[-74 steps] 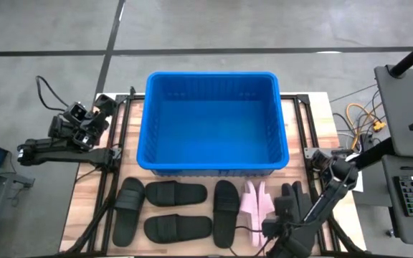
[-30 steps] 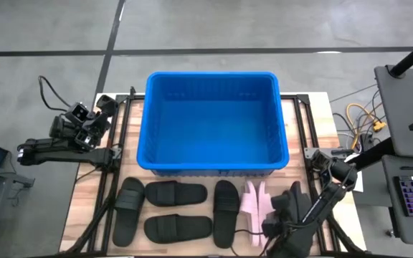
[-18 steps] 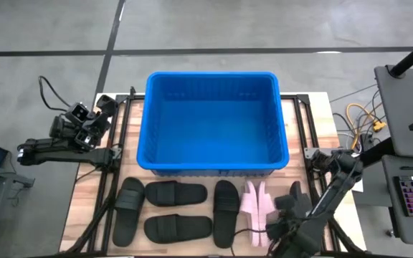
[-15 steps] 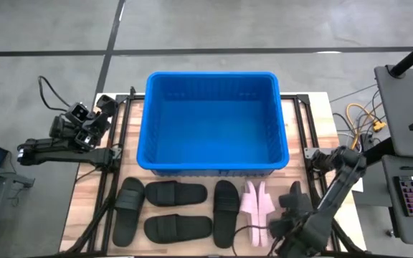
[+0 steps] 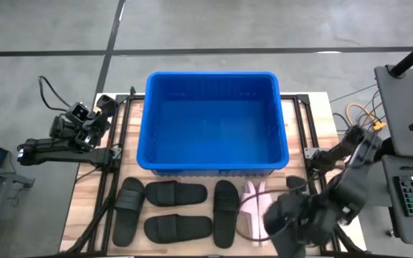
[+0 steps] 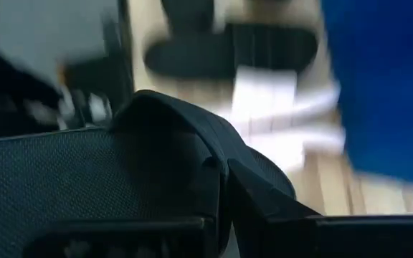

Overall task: Pick and place slides into bin
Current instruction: Put the black slide into the blue bin

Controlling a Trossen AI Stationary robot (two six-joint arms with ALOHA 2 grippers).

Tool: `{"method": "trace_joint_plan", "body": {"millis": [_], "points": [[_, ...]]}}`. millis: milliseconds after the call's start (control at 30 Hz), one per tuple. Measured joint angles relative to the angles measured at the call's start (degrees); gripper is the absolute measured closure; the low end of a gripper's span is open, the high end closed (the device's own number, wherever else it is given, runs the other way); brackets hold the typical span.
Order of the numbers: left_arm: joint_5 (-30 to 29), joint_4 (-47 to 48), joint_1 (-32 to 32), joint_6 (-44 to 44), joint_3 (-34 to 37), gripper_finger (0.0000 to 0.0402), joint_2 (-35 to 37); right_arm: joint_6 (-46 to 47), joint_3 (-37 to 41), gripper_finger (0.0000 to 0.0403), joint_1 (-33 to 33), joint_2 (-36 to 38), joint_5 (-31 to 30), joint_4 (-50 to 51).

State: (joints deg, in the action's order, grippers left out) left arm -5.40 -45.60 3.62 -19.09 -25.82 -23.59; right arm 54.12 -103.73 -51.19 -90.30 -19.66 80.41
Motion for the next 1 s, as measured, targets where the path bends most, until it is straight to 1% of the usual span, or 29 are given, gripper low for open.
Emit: {"method": "trace_joint_plan", "body": {"millis": [67,133,267,333,433,500,600,733,800,900,1000], "points": [[-1.44,-0.01,0.0,0.0,0.0,0.0185,-0.11,-2.89,-0.17,0.039,0.34,2.2,-6.14,-2.88],[-2.59,0.01,0.0,0.0,0.0,0.0185,-0.27,-5.49,-0.17,0.039,0.55,4.29,-13.6,-4.6],[-3.0,-0.02,0.0,0.02,0.0,0.0185,-1.08,-8.42,-0.17,0.039,1.69,7.72,-29.31,-4.81],[-3.36,0.06,0.0,0.0,0.0,0.0185,-1.71,-10.42,-0.17,0.039,2.85,8.84,-35.36,-4.71],[-4.16,0.03,0.0,0.0,0.0,0.0185,-2.79,-13.92,-0.17,0.039,5.8,9.75,-41.47,-4.22],[-4.39,0.03,0.0,0.04,0.0,0.0185,-3.55,-16.89,-0.1,0.039,8.72,10.03,-43.3,-4.2],[-5.93,0.08,0.0,1.65,0.0,0.0185,-4.36,-20.5,0.17,0.039,14.37,10.1,-43.16,-3.92],[-7.25,0.03,0.0,6.2,0.0,0.0185,-4.78,-24.48,1.04,0.039,22.95,10.71,-40.18,-3.9],[-7.27,-0.04,0.0,7.71,0.0,0.0185,-4.74,-26.55,1.99,0.039,26.56,11.43,-40.01,-4.26],[-7.3,-0.09,0.0,7.97,0.0,0.0185,-4.27,-29.39,3.41,0.039,31.98,12.53,-39.82,-6.2],[-7.32,-0.42,0.02,8.02,0.0,0.0185,-4.03,-32.42,5.27,0.039,37.49,13.59,-36.71,-9.43]]}}
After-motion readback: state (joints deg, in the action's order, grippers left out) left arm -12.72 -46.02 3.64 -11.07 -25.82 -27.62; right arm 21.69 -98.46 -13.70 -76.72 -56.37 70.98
